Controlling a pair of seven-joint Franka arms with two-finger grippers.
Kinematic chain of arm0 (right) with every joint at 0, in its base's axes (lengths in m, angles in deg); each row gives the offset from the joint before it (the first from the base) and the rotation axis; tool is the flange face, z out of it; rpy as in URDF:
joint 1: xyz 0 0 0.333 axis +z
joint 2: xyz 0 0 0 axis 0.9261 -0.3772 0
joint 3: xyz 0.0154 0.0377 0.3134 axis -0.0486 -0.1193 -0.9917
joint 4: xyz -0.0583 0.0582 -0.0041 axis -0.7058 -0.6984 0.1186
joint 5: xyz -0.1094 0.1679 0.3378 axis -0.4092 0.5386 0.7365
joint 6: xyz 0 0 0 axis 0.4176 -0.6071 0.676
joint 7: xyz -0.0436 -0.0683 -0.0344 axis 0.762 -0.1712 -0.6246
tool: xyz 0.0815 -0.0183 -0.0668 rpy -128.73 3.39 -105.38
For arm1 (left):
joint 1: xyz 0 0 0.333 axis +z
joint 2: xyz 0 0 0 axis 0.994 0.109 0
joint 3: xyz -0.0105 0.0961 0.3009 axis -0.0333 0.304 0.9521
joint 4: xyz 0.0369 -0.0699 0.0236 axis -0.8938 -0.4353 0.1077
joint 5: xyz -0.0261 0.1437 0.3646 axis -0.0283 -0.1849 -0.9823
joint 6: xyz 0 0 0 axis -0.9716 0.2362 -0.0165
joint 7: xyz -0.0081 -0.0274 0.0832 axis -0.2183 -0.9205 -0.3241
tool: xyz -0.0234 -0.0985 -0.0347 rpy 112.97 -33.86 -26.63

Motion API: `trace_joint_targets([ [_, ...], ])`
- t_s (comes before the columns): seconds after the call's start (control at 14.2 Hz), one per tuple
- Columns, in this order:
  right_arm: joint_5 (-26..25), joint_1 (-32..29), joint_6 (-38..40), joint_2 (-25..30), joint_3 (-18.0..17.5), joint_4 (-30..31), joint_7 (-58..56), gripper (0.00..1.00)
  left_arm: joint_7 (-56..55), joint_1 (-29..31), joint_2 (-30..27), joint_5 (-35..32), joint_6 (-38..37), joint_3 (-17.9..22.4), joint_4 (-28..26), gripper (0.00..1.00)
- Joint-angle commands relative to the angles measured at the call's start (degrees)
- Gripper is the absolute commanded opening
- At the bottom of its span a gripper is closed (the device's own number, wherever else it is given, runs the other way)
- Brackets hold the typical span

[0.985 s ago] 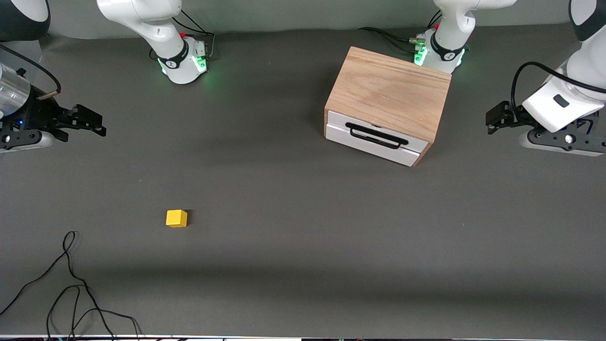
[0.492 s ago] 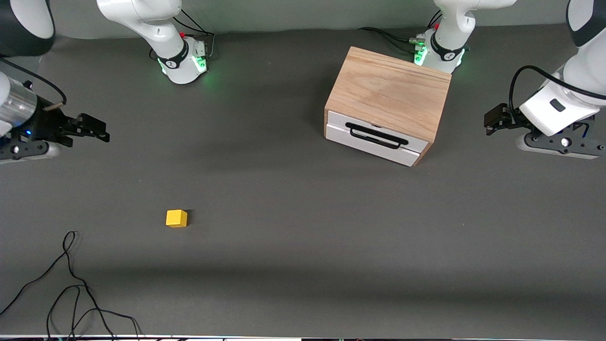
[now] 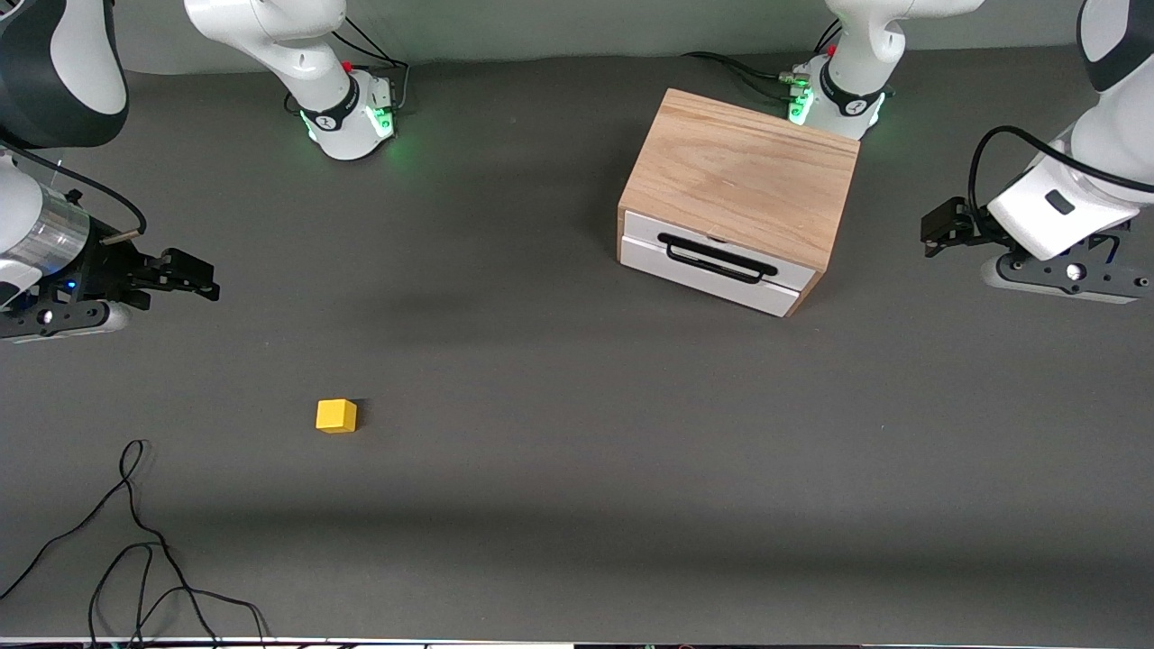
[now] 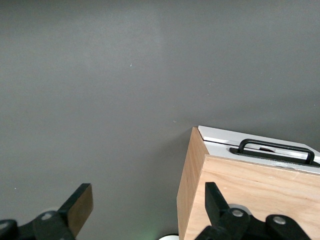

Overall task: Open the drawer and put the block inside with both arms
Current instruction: 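Reach the left gripper to the drawer's black handle while the right gripper advances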

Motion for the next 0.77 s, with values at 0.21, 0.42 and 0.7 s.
trace_joint_targets([
  [0.21,-0.7,0.1,-0.2,-1.2,-0.1,-1.4,1.0,1.00,0.1,-0.5,-0.2,-0.2,-0.7,0.2,0.1,0.71],
  [0.42,-0.6,0.2,0.0,-3.4,-0.1,-4.0,0.7,1.00,-3.6,-0.7,0.3,0.5,-0.7,0.2,-0.2,0.32],
  [0.7,-0.9,0.2,0.2,-7.4,0.0,-6.7,0.7,1.00,-16.0,-4.3,1.2,1.0,-0.8,0.1,-2.0,0.22],
])
